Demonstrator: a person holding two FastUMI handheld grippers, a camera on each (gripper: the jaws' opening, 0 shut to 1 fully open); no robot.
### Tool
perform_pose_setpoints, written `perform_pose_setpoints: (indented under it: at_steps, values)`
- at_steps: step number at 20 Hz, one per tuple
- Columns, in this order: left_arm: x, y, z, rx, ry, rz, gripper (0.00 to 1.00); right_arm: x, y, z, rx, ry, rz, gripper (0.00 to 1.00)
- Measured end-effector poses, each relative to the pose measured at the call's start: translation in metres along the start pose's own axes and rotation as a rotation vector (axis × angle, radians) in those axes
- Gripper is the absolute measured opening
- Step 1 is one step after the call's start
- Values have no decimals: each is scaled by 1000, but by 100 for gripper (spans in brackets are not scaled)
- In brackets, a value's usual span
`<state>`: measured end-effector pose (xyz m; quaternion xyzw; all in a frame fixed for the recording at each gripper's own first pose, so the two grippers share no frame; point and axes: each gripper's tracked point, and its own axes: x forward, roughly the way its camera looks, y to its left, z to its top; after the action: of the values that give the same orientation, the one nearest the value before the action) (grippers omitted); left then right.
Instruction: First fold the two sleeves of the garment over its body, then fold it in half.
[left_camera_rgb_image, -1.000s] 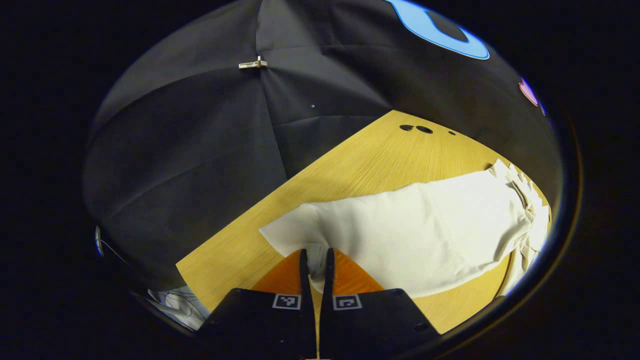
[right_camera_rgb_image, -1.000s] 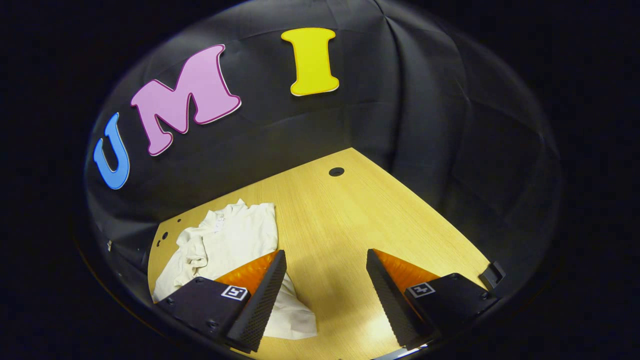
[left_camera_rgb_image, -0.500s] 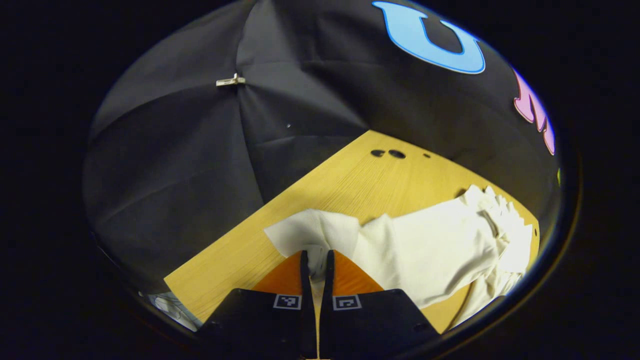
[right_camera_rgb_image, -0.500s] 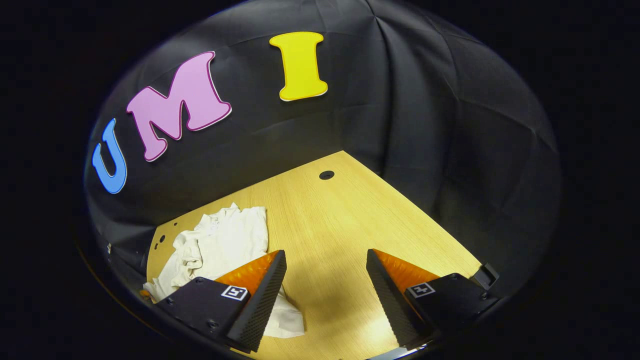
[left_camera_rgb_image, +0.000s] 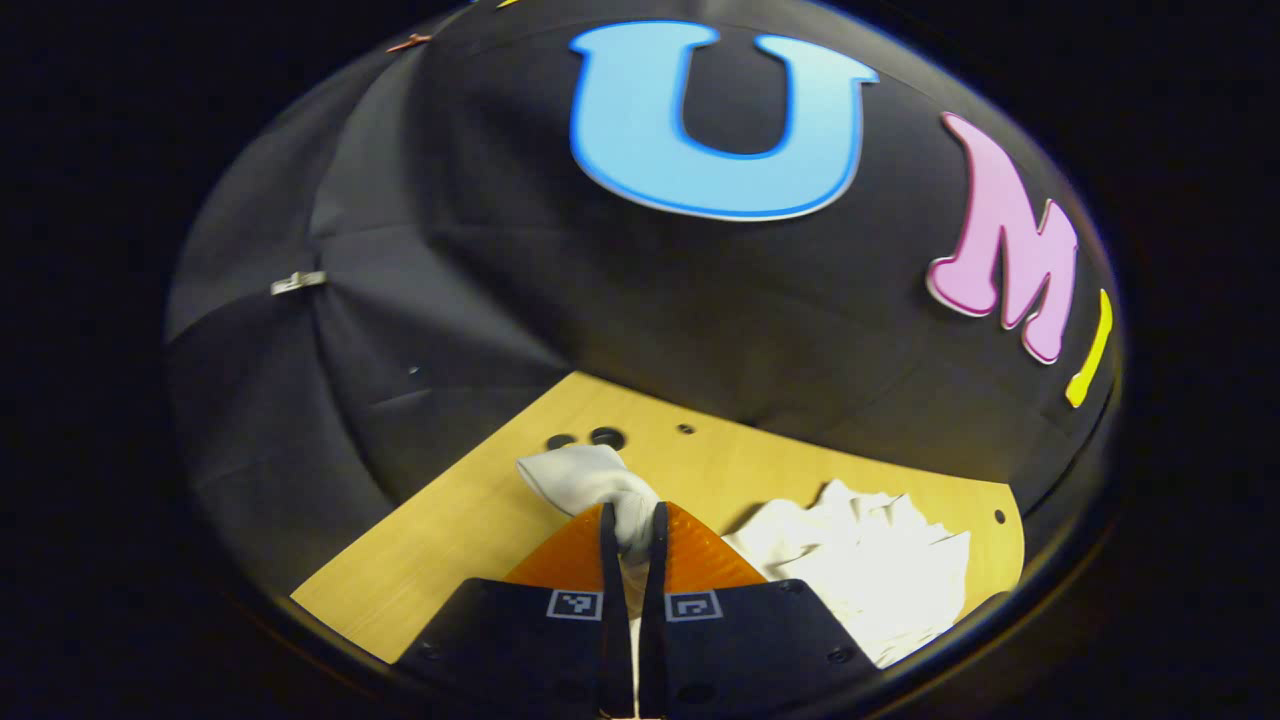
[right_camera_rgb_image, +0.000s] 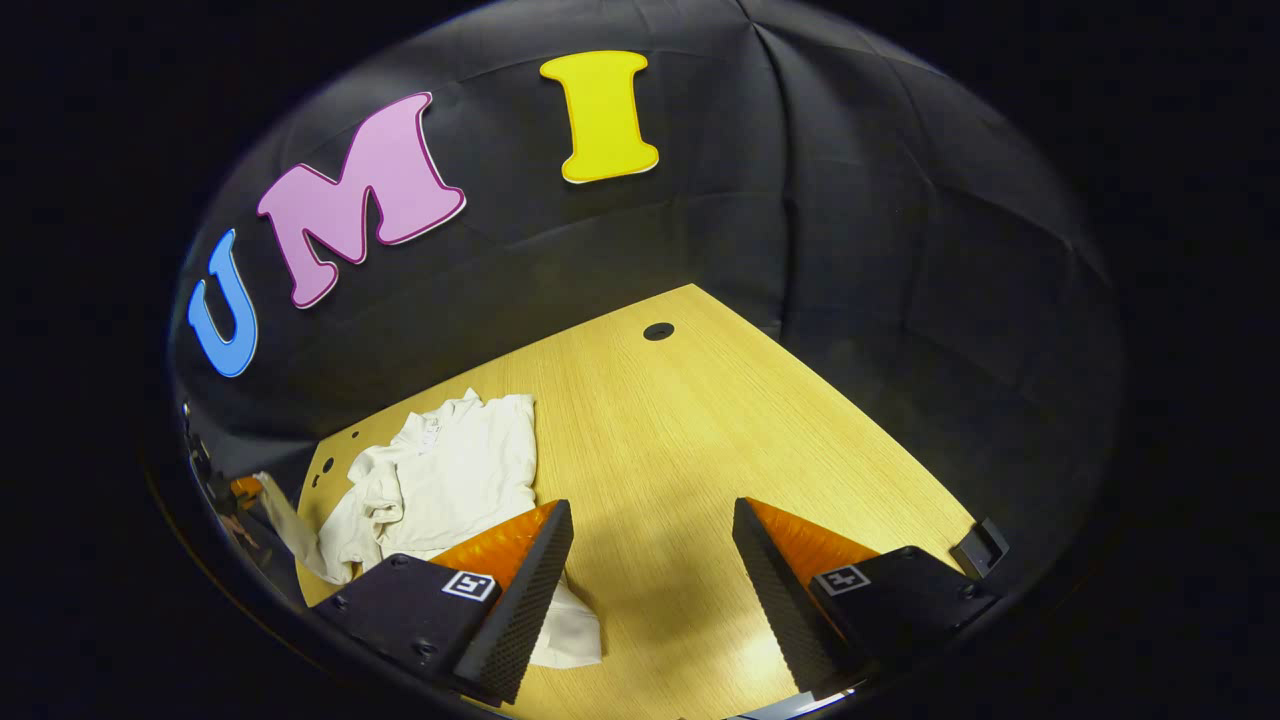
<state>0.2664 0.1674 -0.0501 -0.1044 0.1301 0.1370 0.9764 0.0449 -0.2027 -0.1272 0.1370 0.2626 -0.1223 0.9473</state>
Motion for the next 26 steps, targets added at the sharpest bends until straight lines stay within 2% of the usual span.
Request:
perform_pose_setpoints:
  at_steps: [6, 10, 14, 17, 19, 22, 24, 26]
  values:
    - [18, -169, 22, 154, -61, -207, 8, 6, 2, 3, -16, 8, 14, 99]
    - [12, -284, -4, 226, -38, -368, 8, 9, 4, 7, -79, 15, 22, 99]
    - [-4, -370, -47, 308, 24, -524, 8, 14, 14, 9, -99, 15, 37, 99]
    - [-7, -411, -81, 372, 81, -572, 10, 16, 18, 4, -114, 24, 41, 99]
    - [-12, -431, -101, 390, 112, -593, 25, 15, 18, 2, -117, 28, 44, 99]
    - [-33, -449, -105, 376, 98, -686, 70, 14, 21, -2, -112, 33, 59, 98]
    - [-44, -442, -105, 382, 96, -699, 100, 13, 23, -5, -112, 34, 67, 99]
    - [-48, -418, -103, 393, 88, -673, 100, 11, 28, -12, -112, 45, 79, 98]
